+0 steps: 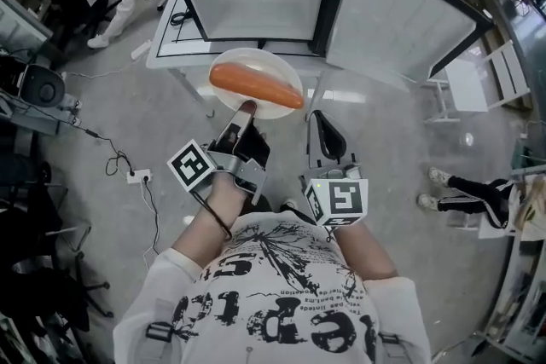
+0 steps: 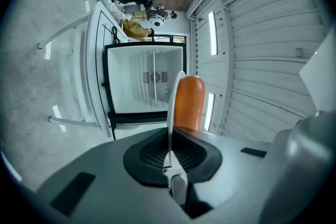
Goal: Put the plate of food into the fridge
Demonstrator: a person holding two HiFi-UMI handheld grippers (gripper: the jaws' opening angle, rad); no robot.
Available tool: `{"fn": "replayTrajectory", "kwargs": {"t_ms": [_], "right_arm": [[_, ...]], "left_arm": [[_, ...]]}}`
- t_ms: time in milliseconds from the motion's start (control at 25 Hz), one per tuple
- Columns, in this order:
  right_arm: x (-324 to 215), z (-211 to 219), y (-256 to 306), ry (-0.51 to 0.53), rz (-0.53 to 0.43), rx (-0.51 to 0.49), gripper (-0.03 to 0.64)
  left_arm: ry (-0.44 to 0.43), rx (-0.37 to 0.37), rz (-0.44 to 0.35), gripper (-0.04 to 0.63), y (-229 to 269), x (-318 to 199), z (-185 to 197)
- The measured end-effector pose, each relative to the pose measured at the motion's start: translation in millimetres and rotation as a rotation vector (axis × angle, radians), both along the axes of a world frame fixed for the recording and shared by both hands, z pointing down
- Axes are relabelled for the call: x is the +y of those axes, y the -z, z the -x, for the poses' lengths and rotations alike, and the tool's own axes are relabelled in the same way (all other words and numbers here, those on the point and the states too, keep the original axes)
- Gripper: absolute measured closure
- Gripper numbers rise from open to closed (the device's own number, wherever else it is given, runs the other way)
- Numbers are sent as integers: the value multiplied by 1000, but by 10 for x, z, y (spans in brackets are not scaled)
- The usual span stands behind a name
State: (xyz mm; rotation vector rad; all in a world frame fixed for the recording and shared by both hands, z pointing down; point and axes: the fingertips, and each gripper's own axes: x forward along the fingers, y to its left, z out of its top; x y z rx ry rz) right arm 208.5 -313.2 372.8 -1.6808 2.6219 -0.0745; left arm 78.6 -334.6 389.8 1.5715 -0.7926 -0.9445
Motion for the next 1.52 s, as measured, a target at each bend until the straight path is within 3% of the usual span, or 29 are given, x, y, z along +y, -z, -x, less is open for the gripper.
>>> {"fn": "replayTrajectory", "kwargs": {"t_ms": [360,520,760,1040,1320,1520], "right_arm": [[-837,113,-102,-19,28,20,617],[-1338,314,-97,-74,12,54,617],[-1720,486,-33,-145,-20,69,617],[-2282,615,127,-227,-44,97,617],[-2610,707,57,-217,-25,132,617],[-2882,719,-11,-143,-7,126,617]], "left_arm": [[-43,30,33,574,-56,-825,37],[-78,40,52,574,-116,-1376,227],[-123,23,1,574,25,-1811,426],[-172,47,29,573,79,-2415,576],[-138,63,58,573,-29,-2779,661],[-78,69,77,572,-47,-2989,640]]}}
